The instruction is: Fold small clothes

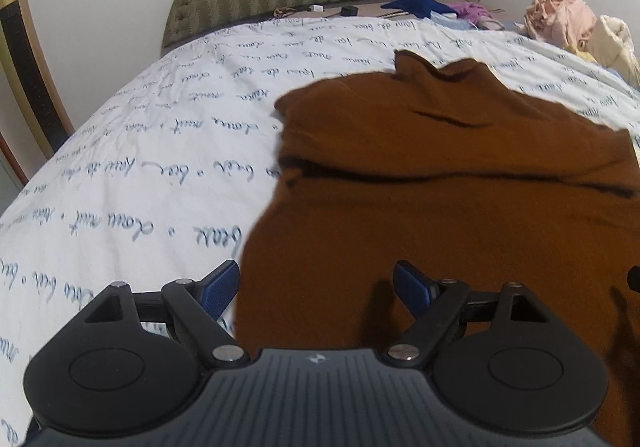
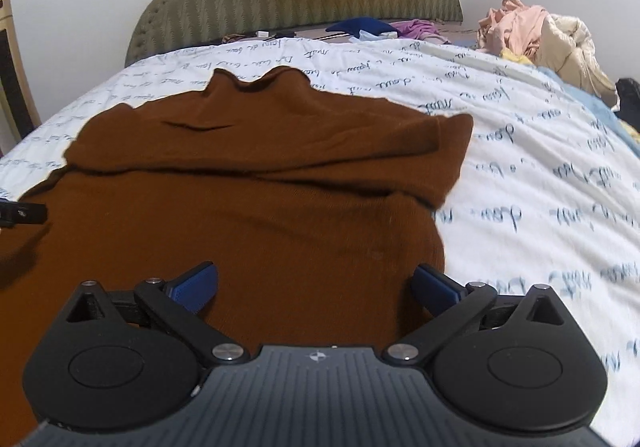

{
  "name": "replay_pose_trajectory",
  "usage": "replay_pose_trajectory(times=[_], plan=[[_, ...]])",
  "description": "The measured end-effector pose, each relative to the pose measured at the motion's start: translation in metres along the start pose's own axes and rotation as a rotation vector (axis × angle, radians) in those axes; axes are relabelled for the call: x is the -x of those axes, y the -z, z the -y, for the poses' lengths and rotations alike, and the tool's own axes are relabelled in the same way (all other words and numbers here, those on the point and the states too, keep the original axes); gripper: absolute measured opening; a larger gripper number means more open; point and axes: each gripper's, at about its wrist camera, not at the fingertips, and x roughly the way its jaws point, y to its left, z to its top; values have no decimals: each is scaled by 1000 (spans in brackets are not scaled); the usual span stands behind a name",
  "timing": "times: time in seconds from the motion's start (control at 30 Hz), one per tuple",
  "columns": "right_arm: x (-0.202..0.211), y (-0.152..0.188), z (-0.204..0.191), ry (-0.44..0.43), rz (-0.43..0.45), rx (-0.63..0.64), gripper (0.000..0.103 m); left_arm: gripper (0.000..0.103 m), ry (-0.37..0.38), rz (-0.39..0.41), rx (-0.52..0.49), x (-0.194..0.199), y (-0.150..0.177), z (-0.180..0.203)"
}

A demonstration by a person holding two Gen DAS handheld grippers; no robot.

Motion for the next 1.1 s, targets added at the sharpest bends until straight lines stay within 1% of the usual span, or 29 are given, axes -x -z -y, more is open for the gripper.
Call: replay_pose_trajectory(times=[0.17,0.33,0.47,0.67,0.73,0.9,1.03,1.1], plan=[[20,15,2,-33,8,-37,103,84,17,-24,-8,5,17,10],[34,28,-2,-47,12,-43,103,84,-3,-21,-23,13,32,19],[39,40,-9,-45,8,-21,103,84,-15,-17,-28,17,39,22],[44,46,-15,-41,8,-2,103,85,-23,-10,-22,26,50,22],[49,48,-14,-49,7,-6,103,85,-7,-4,-29,34,54,20],[69,58,2,-115,21,-66,103,85,45,9,-50,59,74,5],[88,66,18,-141,22,-106,103,85,74,5,-17,78,88,-20],[97,70,25,-135,18,-122,103,85,100,-13,4,84,92,-33]])
